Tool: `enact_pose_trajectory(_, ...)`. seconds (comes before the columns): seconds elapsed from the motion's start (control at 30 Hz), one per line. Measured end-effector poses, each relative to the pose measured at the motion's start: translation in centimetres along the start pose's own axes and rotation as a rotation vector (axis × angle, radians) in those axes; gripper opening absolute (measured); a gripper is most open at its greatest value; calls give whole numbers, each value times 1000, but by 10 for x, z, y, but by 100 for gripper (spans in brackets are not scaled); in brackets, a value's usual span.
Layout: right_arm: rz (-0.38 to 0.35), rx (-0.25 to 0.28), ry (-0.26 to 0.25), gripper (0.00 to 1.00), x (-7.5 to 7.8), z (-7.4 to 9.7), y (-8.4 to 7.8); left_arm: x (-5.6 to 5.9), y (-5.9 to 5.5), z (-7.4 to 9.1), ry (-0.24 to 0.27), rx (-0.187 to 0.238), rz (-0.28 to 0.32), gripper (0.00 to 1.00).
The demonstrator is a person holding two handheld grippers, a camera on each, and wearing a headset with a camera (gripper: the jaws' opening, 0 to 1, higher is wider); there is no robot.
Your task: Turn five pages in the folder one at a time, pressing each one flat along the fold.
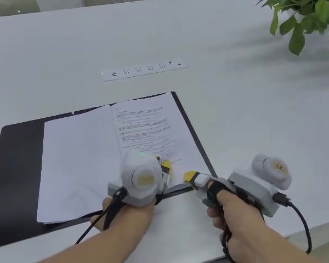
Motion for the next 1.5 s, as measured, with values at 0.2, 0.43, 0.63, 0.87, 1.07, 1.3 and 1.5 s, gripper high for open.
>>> enact_pose_trajectory(0.2,26,39,9,0,-7,7,-3,-5,-1,11,-23,-34,6,13)
enact_pose_trajectory(0.43,106,65,29,0,-25,15,-7,-17,11,48,-58,48,40,19)
enact_pose_trajectory(0.63,247,98,55,0,-55,23,-11,-35,14,86,-46,93,30,22)
enact_pose_trajectory(0.87,388,118,62,0,-86,28,-26,-64,3,126,-2,135,21,24)
enact_pose_trajectory(1.07,562,119,49,0,-109,26,-38,-87,-6,155,31,150,43,24)
enact_pose_trajectory(1.3,744,97,10,0,-131,17,-58,-114,-23,185,75,163,82,27)
enact_pose_trajectory(1.5,835,55,16,0,-146,3,-74,-134,-40,207,116,168,117,28)
Point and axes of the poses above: the centre of the closed fingertips' face, and the gripper's own axes: z roughly backward along the fingers, x roughly to its right, y roughly out of its top, the point moved 7 cm from there along z, roughly backward along the fingers, and after that the axes turned 12 degrees about -x, right-handed, at the moved point
